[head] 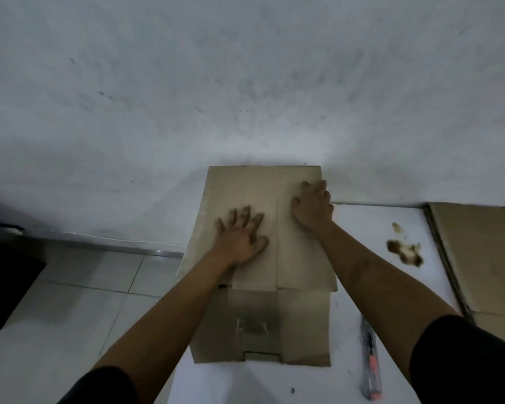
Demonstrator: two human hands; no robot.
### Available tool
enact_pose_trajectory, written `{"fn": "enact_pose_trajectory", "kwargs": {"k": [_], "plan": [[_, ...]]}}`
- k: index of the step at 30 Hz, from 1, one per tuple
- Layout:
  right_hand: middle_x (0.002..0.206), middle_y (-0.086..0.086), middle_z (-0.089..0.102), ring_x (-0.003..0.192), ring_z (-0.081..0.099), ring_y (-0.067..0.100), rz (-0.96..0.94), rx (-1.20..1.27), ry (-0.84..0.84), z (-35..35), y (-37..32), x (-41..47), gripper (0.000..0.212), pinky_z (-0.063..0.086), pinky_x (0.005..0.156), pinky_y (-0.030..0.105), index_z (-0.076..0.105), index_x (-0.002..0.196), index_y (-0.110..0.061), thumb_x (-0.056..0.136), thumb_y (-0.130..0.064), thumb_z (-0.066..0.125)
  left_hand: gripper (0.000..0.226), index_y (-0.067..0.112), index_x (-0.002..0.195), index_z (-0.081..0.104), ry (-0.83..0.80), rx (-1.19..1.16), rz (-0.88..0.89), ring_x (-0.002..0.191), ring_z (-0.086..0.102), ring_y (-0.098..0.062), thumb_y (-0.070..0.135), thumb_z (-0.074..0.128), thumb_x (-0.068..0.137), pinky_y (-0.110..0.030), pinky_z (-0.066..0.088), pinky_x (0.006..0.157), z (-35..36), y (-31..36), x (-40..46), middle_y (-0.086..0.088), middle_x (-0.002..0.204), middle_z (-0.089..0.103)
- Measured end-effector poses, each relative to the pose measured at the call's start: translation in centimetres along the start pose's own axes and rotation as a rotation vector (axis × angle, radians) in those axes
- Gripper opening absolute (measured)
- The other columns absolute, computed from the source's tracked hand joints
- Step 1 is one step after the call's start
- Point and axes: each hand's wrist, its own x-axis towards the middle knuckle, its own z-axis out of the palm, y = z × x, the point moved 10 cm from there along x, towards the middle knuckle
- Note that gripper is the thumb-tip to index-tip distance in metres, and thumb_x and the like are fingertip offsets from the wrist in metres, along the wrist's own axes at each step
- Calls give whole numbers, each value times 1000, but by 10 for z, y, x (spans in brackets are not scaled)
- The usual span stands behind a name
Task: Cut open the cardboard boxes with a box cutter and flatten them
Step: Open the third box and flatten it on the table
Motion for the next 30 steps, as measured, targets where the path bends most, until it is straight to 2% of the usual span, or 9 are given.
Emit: {"fn": "enact_pose_trajectory", "kwargs": {"k": [3,7,11,15,18,21,23,26,30], "plan": [[165,16,1,151,-5,42,-69,-104,-47,31,-2,-15,62,9,117,64,18,156,-19,101,-39,36,67,39,158,8,73,-62,6,153,-7,-31,64,26,99,-59,-4,119,17,-5,11,1,167,-7],[166,12,2,152,-4,38,-140,-228,-99,64,-3,-36,64,2,115,67,17,157,-22,101,-47,34,67,38,158,9,59,-77,25,153,-8,-30,65,25,98,-57,-4,120,46,-11,28,1,167,-6],[166,10,3,152,-3,36,-107,-194,-283,126,17,-63,65,3,118,65,18,157,-23,101,-54,31,69,36,158,9,-98,-42,38,152,-9,-31,64,27,98,-54,-3,121,101,-23,41,-2,167,-7],[166,7,-13,152,-14,35,-59,-249,-458,185,54,-96,71,2,118,65,5,159,-26,101,-57,31,78,38,157,-4,-301,-8,50,151,-18,-33,69,33,95,-56,-4,120,172,-41,34,-1,164,-21],[164,5,-21,151,-20,32,-81,-306,-396,198,66,-112,73,-3,117,65,-6,159,-30,100,-61,25,83,41,153,-16,-266,28,72,148,-27,-32,73,30,93,-58,-9,119,193,-48,30,1,160,-32],[164,5,-22,150,-20,33,-58,-276,-335,210,71,-135,70,-3,117,66,-4,159,-31,100,-60,21,82,45,150,-22,-255,10,78,143,-36,-28,78,24,90,-57,-16,117,200,-49,32,5,156,-39],[165,7,-13,152,-11,34,-52,-260,-289,220,69,-161,71,-2,116,67,4,159,-30,99,-63,21,82,46,149,-24,-223,8,83,141,-41,-26,79,21,90,-57,-17,116,201,-50,31,7,154,-43],[167,8,4,153,1,35,-100,-275,-198,229,68,-199,75,5,117,68,14,159,-26,97,-64,31,81,47,148,-26,-210,-13,94,137,-46,-23,79,20,90,-57,-19,115,203,-50,31,9,150,-48],[168,5,2,154,-2,32,-126,-292,-116,223,68,-206,76,8,117,67,12,160,-26,97,-63,35,82,46,148,-26,-190,-31,98,137,-47,-23,79,20,90,-57,-20,114,198,-49,31,9,151,-47]]}}
